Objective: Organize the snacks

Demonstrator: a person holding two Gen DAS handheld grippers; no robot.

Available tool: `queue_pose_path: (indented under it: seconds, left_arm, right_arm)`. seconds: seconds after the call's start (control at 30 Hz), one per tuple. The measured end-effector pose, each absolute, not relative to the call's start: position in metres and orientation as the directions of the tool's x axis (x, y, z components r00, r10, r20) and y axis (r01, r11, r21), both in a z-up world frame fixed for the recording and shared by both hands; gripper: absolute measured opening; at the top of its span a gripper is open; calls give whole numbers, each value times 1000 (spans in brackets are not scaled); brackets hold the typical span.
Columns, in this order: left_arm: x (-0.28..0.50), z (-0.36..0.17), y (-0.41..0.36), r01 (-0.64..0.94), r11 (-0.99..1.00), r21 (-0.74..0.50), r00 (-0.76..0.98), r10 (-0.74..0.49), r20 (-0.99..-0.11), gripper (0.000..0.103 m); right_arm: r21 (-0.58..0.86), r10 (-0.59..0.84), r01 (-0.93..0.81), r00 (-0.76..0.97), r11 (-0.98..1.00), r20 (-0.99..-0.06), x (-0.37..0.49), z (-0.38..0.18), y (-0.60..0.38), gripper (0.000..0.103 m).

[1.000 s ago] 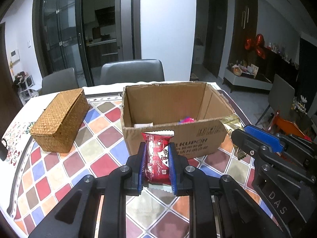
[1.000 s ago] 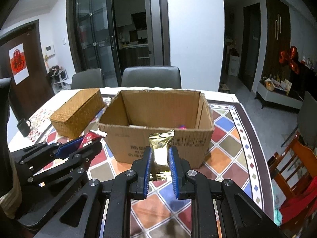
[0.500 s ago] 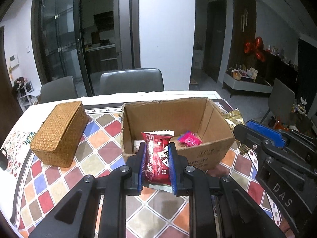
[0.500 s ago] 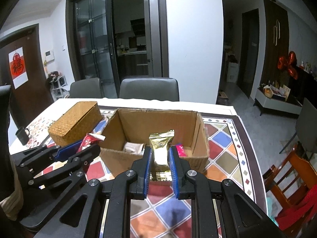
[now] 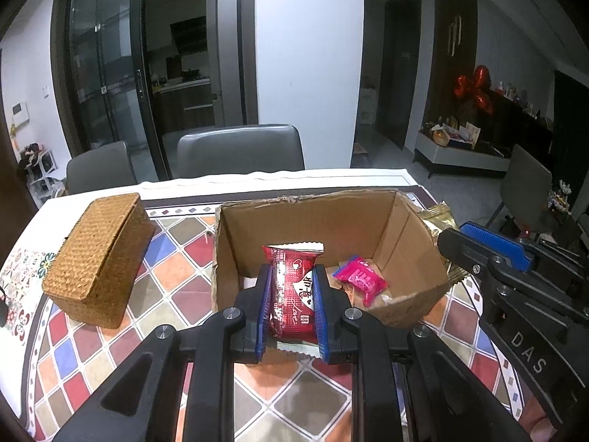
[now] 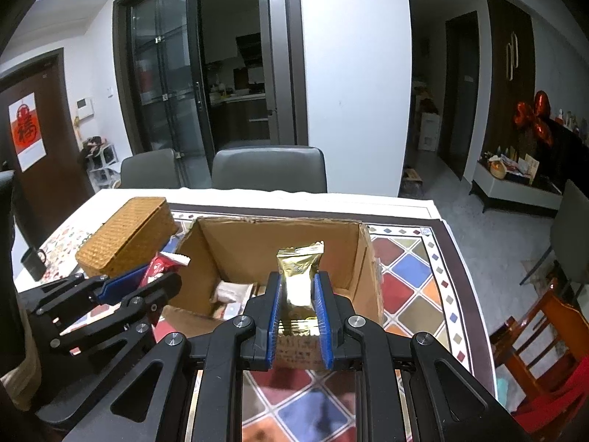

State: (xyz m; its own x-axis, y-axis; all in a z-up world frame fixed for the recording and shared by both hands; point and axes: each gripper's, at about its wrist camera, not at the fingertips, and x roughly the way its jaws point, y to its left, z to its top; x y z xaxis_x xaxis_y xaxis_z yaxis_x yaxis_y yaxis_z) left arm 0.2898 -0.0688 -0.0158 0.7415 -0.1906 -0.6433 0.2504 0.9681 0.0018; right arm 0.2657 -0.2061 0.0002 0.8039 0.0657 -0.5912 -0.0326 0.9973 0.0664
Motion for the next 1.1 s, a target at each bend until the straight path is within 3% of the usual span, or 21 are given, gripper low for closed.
queue_pose_path:
  seconds: [0.47,0.57,0.63,0.7,0.8,0.9,1.1]
  left_arm:
    - [317,-31,-73,251,968,17,729,-177,-661,23]
    - [318,-29,-73,245,969,24,735,-169,-656,33]
    - [318,-29,-72,241,970,26,738,-166,-654,40]
    - [319,-29,-70,237,971,30,741,-161,-652,45]
    - [317,-27,-67,224,974,34,747,-149,-648,55]
    - [313,-24,-65,214,976,36,754,-142,-641,59]
    - [300,-16,-57,190,981,47,770,-119,-627,64]
  right_arm:
    - [60,58,-26,784,998,-618,297,-19,-213,20]
    - [54,52,-23,783,998,-619,300,-19,-213,21]
    - [56,49,-18,786,998,-617,300,-18,-214,31]
    - [54,41,-11,793,999,-608,299,-16,-214,51]
    - [49,31,-1,794,999,-607,297,-14,-215,54]
    - [43,16,13,799,999,-601,294,-11,-216,66]
    - [36,-4,32,807,999,-591,285,-4,-218,73]
